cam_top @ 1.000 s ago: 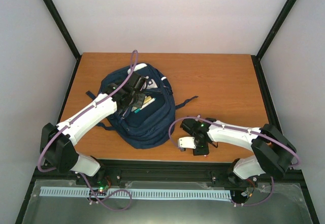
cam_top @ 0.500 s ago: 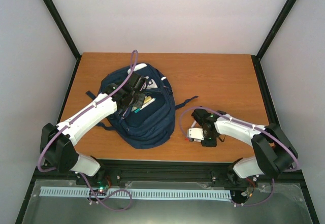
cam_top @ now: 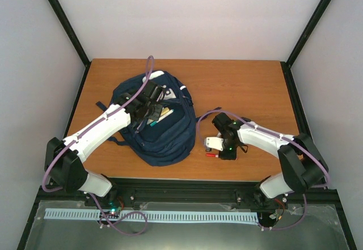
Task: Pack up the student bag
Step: Pick up the stationery from the center of the board, then place the stationery in the student bag.
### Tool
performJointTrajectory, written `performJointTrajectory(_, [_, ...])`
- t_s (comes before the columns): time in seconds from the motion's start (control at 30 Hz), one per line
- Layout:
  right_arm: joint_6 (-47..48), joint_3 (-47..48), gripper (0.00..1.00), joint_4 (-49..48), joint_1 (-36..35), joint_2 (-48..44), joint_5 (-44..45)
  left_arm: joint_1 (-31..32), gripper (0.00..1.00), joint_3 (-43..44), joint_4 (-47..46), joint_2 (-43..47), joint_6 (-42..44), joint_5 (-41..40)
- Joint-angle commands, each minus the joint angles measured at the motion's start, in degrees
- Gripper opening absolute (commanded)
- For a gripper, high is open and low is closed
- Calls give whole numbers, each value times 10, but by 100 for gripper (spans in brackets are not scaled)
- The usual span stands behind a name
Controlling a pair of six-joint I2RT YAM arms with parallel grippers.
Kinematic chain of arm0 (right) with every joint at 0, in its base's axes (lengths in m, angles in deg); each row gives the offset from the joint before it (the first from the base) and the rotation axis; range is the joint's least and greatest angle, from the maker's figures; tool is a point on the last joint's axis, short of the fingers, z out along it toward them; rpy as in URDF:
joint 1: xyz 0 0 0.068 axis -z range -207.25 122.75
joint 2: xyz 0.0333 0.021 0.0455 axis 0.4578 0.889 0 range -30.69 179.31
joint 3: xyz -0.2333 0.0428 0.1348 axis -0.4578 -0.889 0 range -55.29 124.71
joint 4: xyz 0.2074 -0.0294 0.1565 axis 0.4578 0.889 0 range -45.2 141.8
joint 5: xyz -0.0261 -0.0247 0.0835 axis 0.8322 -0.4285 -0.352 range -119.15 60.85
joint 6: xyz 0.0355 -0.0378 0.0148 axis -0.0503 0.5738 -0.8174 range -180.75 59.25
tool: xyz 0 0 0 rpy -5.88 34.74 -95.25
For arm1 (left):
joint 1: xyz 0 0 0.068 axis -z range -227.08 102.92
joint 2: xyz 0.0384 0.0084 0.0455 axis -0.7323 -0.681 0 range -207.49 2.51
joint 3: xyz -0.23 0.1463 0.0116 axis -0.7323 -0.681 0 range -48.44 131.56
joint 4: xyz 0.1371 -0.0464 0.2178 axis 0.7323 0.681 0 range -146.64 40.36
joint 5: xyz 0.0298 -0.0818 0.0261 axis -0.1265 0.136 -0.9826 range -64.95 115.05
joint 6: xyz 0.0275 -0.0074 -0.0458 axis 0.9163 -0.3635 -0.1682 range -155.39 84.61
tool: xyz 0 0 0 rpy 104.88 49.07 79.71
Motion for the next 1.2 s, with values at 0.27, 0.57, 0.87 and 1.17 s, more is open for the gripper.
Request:
performJointTrajectory(0.27, [-41,10,29,-17,-33,52,-24,-1,9,28,-3,-3,-7,-1])
performJointTrajectory(0.57, [-43,-11,8,-31,-52,50,45,-1,9,28,-3,-3,-7,3])
performJointTrajectory(0.87, [-61,72,3,45,-168,1,39,-1,9,29,-3,-3,-7,11])
performJointTrajectory(1.17, [-26,221,3,53,-253,-5,126,-1,9,29,-2,-1,-8,15])
